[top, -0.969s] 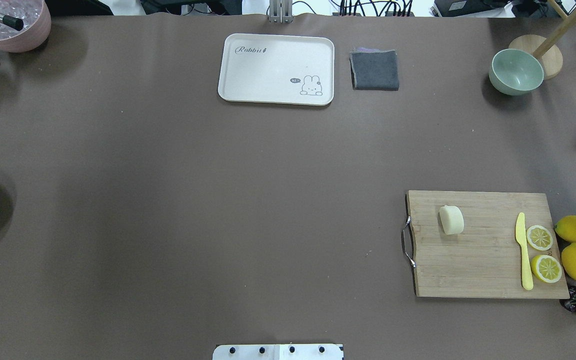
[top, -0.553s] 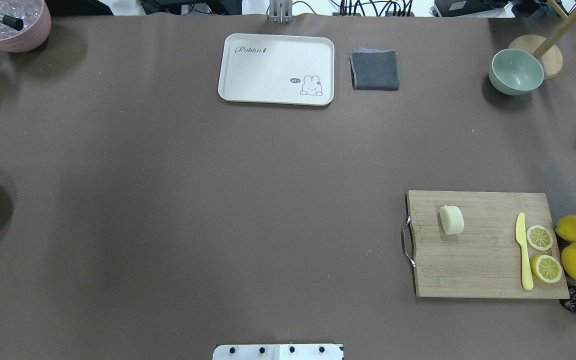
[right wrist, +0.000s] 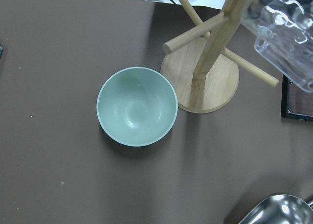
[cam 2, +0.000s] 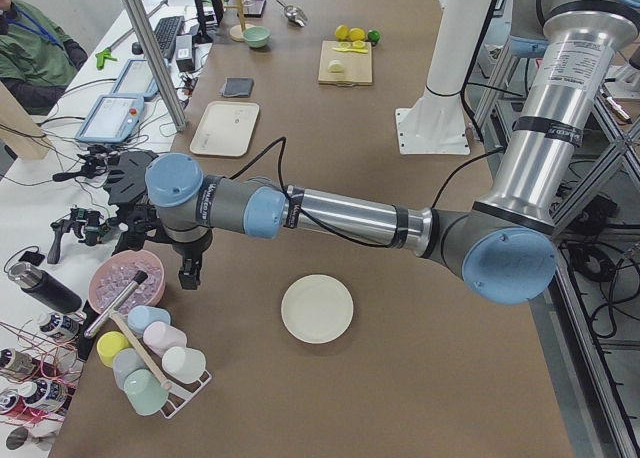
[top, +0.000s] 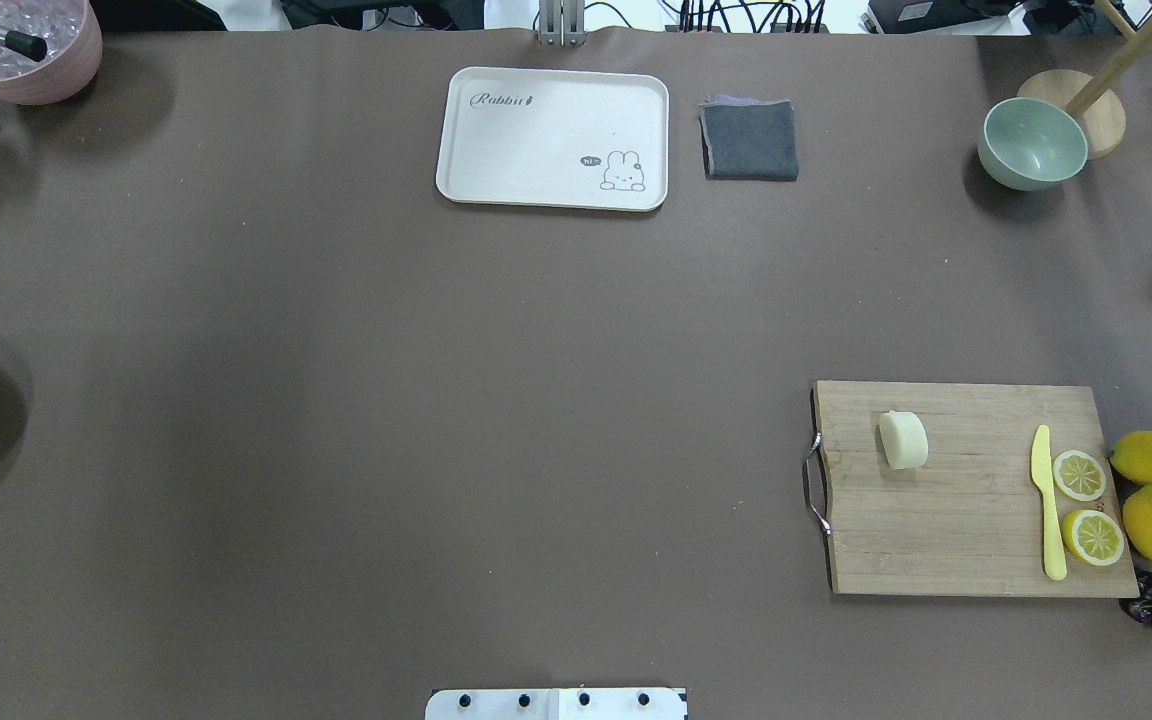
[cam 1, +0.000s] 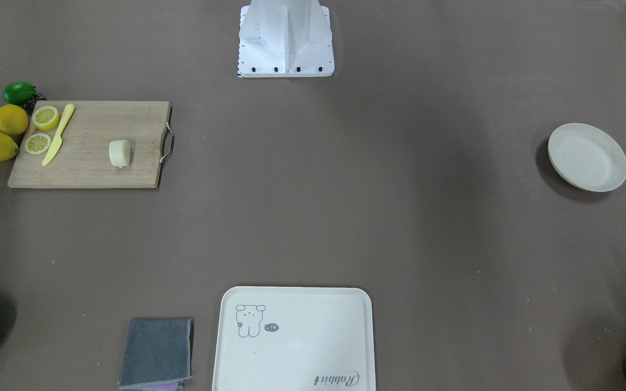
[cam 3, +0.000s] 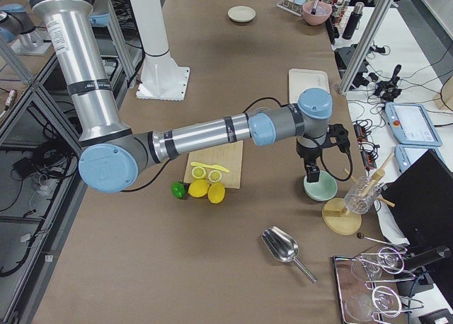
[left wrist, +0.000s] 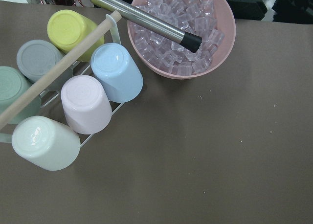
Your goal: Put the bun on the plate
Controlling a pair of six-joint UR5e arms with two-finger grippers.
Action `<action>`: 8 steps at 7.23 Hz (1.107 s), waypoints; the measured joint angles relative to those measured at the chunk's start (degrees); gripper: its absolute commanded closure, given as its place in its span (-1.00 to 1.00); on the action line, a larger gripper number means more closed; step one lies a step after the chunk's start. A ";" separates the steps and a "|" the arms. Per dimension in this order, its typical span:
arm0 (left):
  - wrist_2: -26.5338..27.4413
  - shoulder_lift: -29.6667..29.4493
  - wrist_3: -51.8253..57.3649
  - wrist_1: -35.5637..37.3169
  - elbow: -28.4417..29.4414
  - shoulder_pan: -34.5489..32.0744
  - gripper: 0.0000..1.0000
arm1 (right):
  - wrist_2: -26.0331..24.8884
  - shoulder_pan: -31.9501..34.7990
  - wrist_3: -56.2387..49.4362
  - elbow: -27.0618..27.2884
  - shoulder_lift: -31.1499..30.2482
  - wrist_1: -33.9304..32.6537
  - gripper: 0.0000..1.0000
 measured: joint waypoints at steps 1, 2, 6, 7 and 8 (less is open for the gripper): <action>0.01 0.05 -0.02 -0.03 0.27 0.14 -0.96 | -0.06 -0.65 0.22 0.05 0.51 0.00 -1.00; 0.00 0.13 -0.03 -0.05 0.34 0.31 -0.96 | -0.10 -1.33 0.94 0.14 1.43 0.00 -1.00; -0.56 0.27 -0.07 -0.10 -0.36 1.25 -0.96 | 0.04 -2.30 2.47 0.57 2.91 -0.03 -1.00; -0.61 0.30 -0.16 -0.05 -0.39 1.51 -0.96 | 0.07 -2.32 2.49 0.70 2.77 -0.01 -1.00; -0.65 0.35 -0.13 -0.10 -0.42 1.61 -0.96 | 0.12 -2.35 2.49 1.38 2.61 -0.14 -1.00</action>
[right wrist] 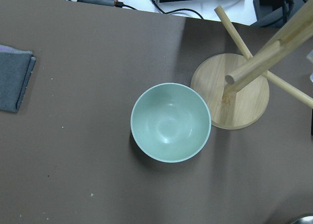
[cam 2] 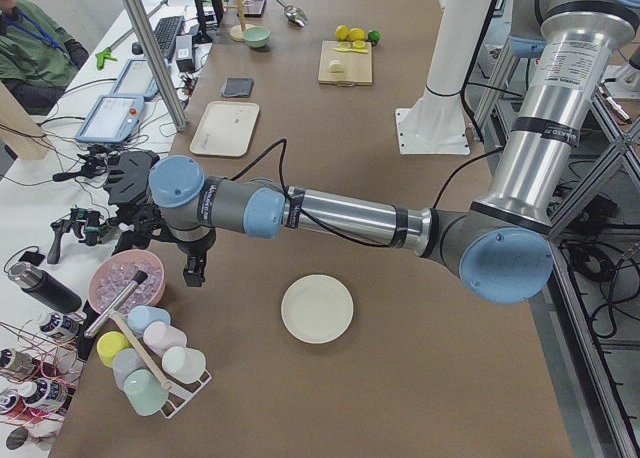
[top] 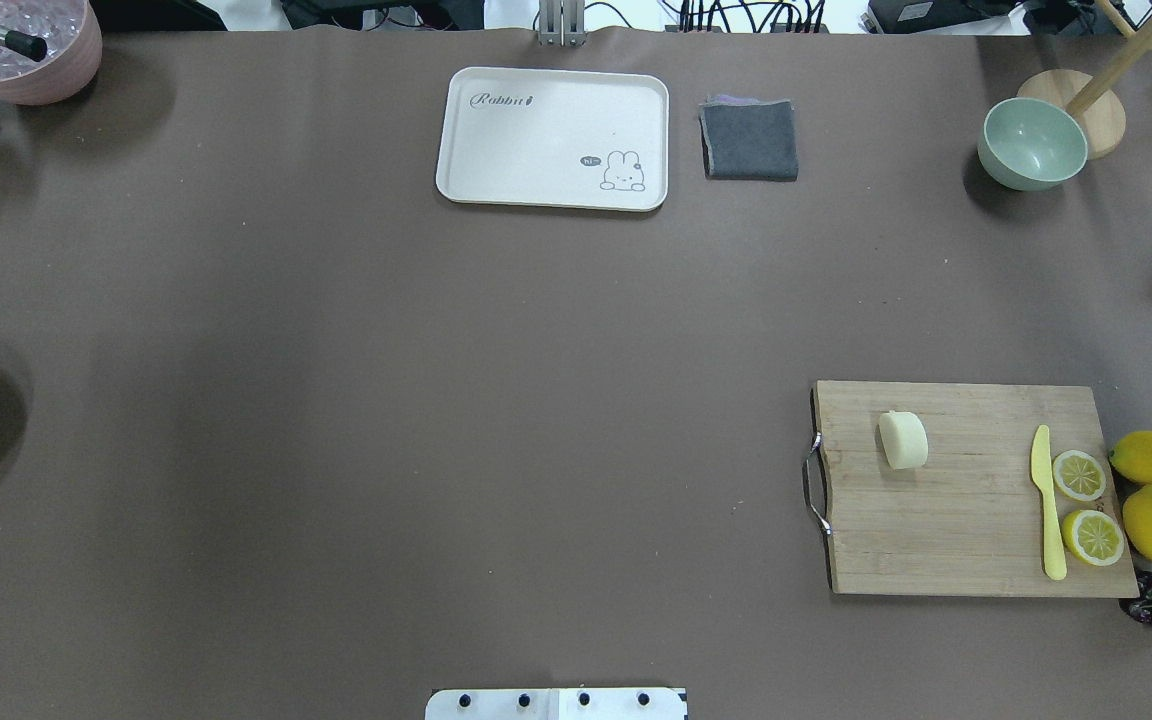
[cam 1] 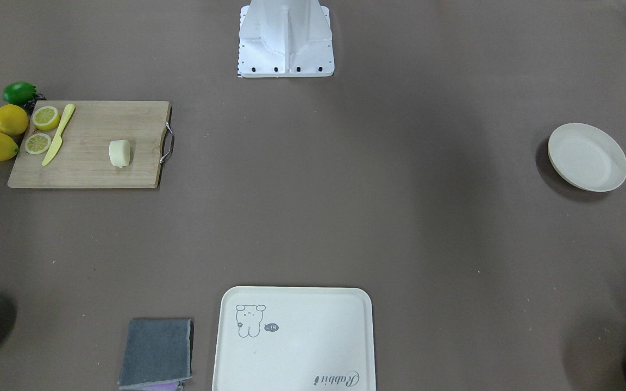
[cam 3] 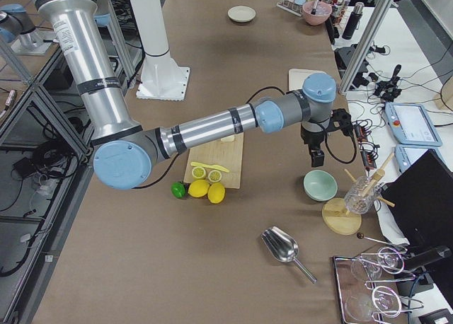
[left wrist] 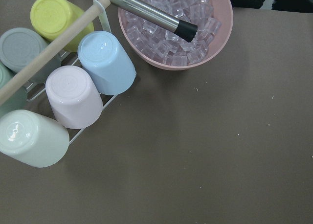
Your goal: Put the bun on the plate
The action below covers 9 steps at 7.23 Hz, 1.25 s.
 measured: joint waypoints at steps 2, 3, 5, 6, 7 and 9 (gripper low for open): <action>0.09 1.24 1.09 -1.43 0.02 1.01 -0.96 | 0.64 -0.01 0.00 1.73 -0.27 -0.42 -1.00; 0.20 3.08 2.31 -4.28 0.32 2.63 -0.96 | 0.85 -0.04 0.00 1.82 -0.36 -0.34 -1.00; 0.14 7.40 3.18 -10.19 1.47 5.65 -0.96 | 0.82 -0.11 0.04 1.66 -0.41 -0.03 -1.00; 0.11 9.79 3.31 -13.80 2.42 6.96 -0.95 | 0.77 -0.14 0.02 1.71 -0.40 0.02 -1.00; 0.08 11.47 3.34 -17.82 4.20 7.91 -0.94 | 0.68 -0.14 0.01 1.79 -0.36 0.04 -1.00; 0.15 13.49 3.38 -22.75 7.40 9.76 -0.94 | 0.24 -0.16 0.54 1.86 -0.08 0.07 -1.00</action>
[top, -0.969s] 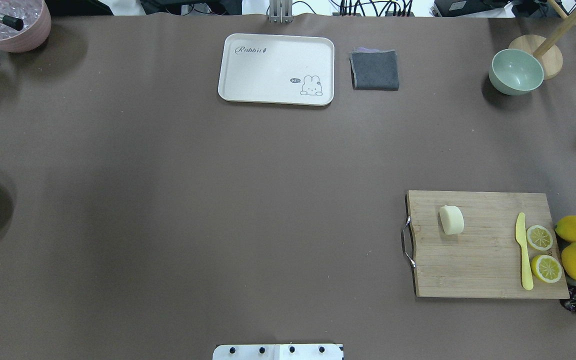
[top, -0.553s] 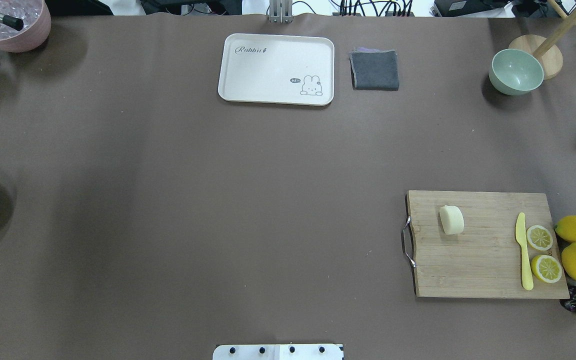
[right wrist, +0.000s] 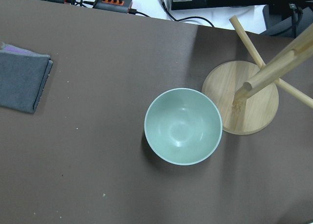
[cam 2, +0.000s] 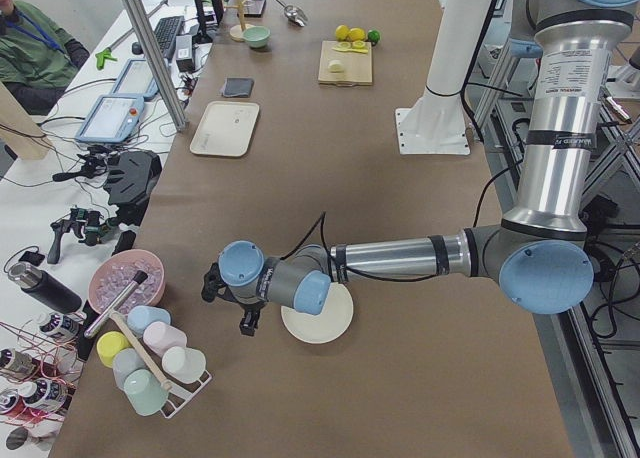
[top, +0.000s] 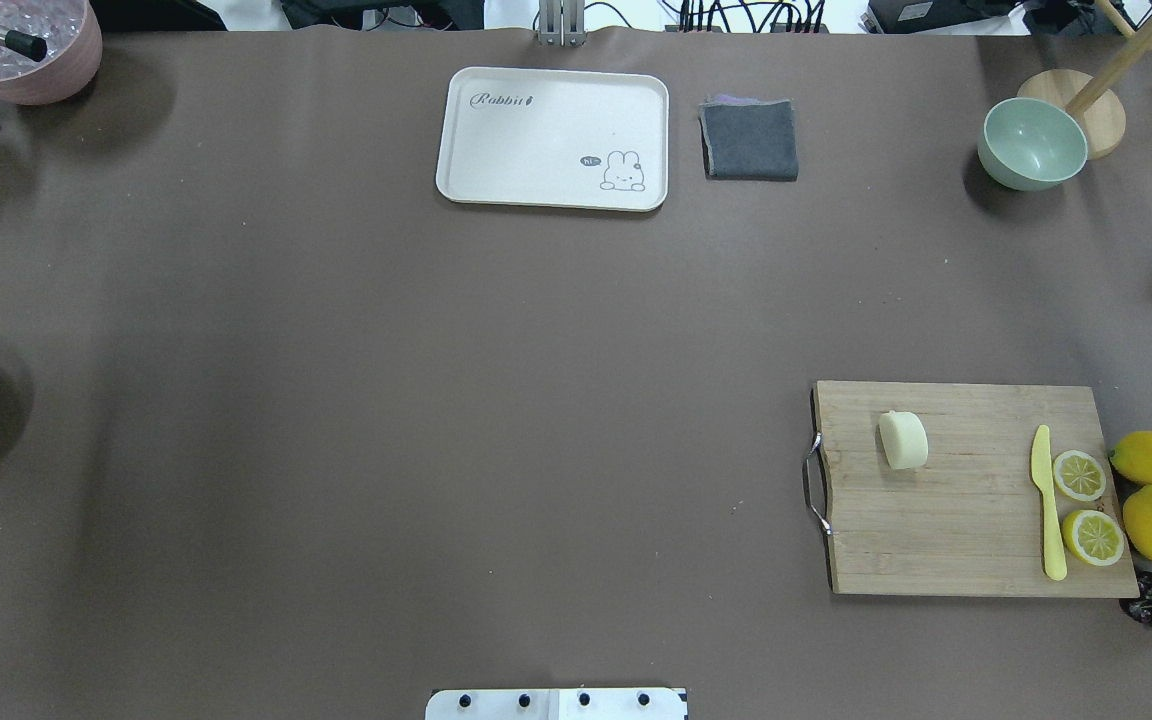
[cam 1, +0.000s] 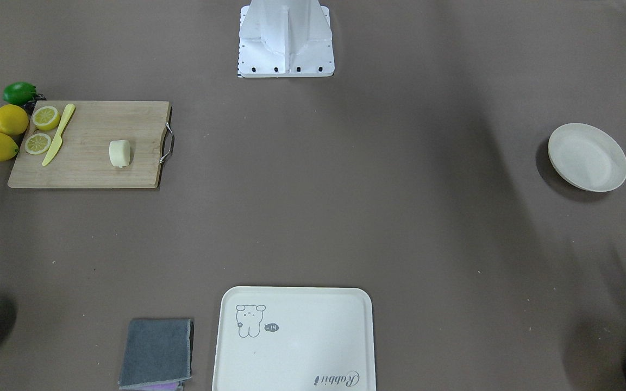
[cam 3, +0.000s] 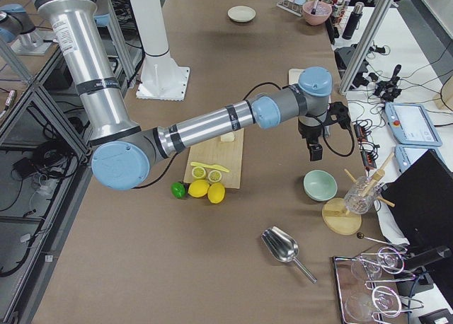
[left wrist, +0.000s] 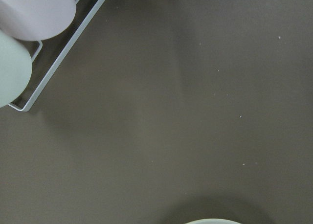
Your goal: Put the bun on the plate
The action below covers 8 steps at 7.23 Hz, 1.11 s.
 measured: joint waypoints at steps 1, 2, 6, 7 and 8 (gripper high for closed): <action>0.23 1.37 -0.04 -2.21 0.75 1.69 -0.94 | -0.45 0.02 0.57 0.20 0.12 0.03 -1.00; 0.40 2.57 -0.06 -4.03 1.39 3.50 -0.94 | -0.74 0.08 0.97 0.67 0.10 0.05 -1.00; 1.18 3.51 -0.06 -6.38 3.45 7.27 -0.88 | -1.36 0.15 1.56 1.40 0.17 0.07 -1.00; 2.30 3.54 -0.08 -6.41 3.46 7.83 -0.83 | -1.38 0.15 2.40 1.52 0.28 0.07 -1.00; 3.03 3.53 -0.06 -6.40 3.45 8.17 -0.76 | -1.39 0.15 3.28 1.67 0.32 0.07 -1.00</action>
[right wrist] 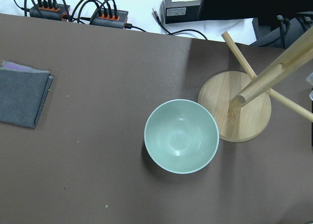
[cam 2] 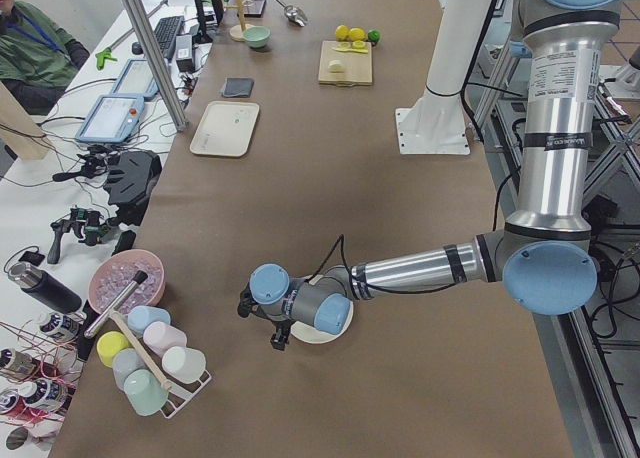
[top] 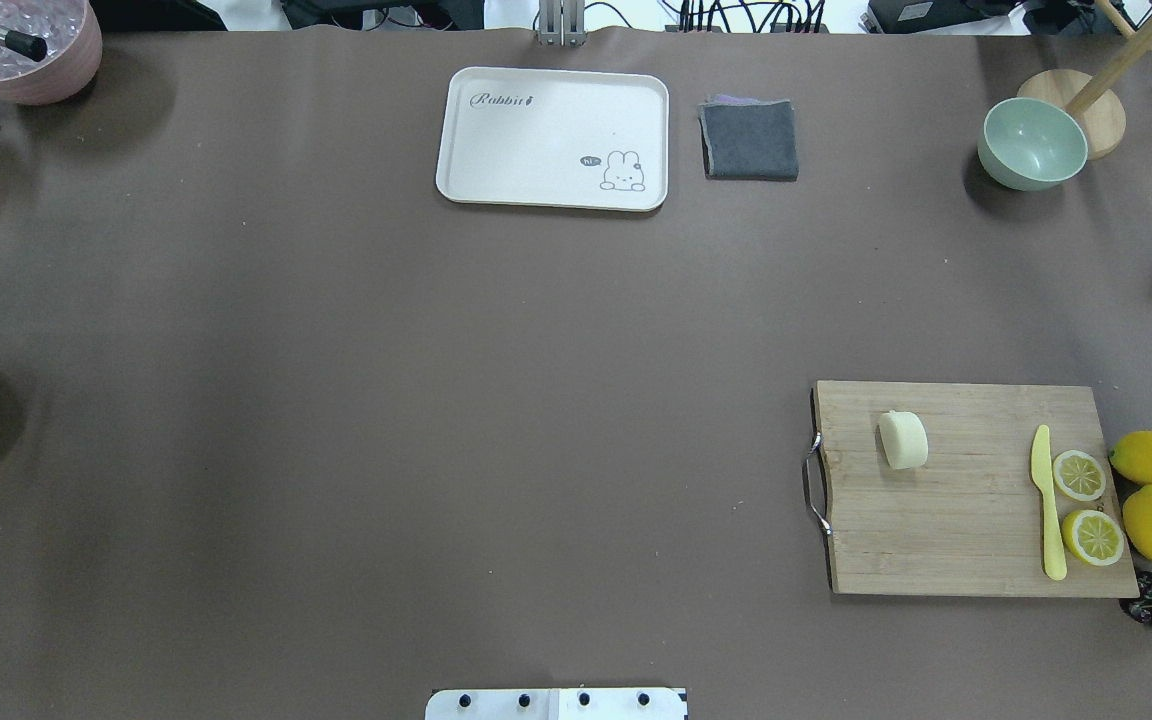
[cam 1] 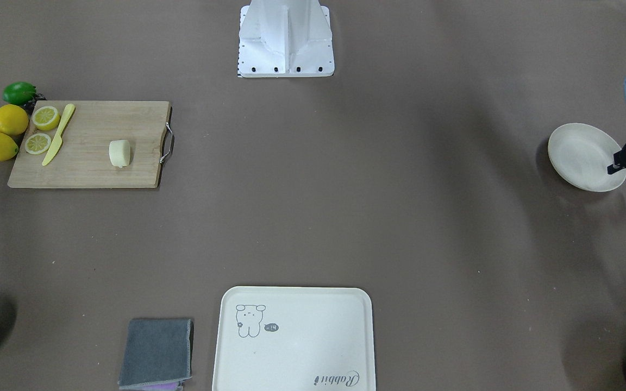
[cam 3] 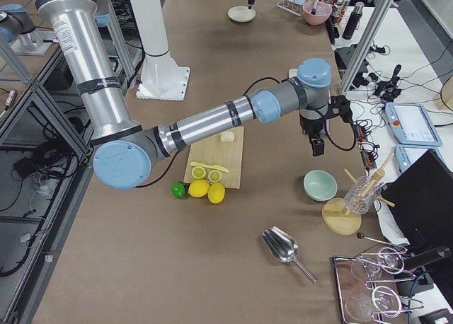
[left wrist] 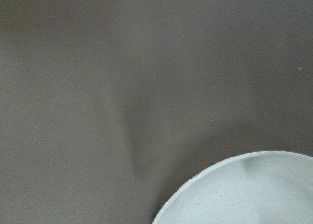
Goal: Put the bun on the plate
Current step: 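Grasp the white plate rim with the left gripper and drag it toward the table center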
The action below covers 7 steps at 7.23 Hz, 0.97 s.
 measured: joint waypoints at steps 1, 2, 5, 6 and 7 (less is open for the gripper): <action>0.33 -0.07 0.02 -0.01 0.01 0.40 -0.37 | 0.00 0.00 0.42 0.07 0.02 0.00 -1.00; 0.48 -0.14 0.02 0.06 0.08 1.04 -0.08 | -0.19 0.00 0.58 0.07 0.07 0.00 -1.00; 0.63 -0.43 0.01 0.34 0.38 2.63 1.00 | -1.14 -0.07 0.73 -0.33 0.45 0.00 -1.00; 0.56 -0.79 -0.03 0.43 0.36 2.78 1.00 | -1.25 -0.33 0.74 -0.35 0.77 -0.02 -1.00; 0.32 -1.42 -0.05 0.55 0.17 2.82 1.00 | -1.29 -0.64 0.75 -0.29 1.02 -0.05 -1.00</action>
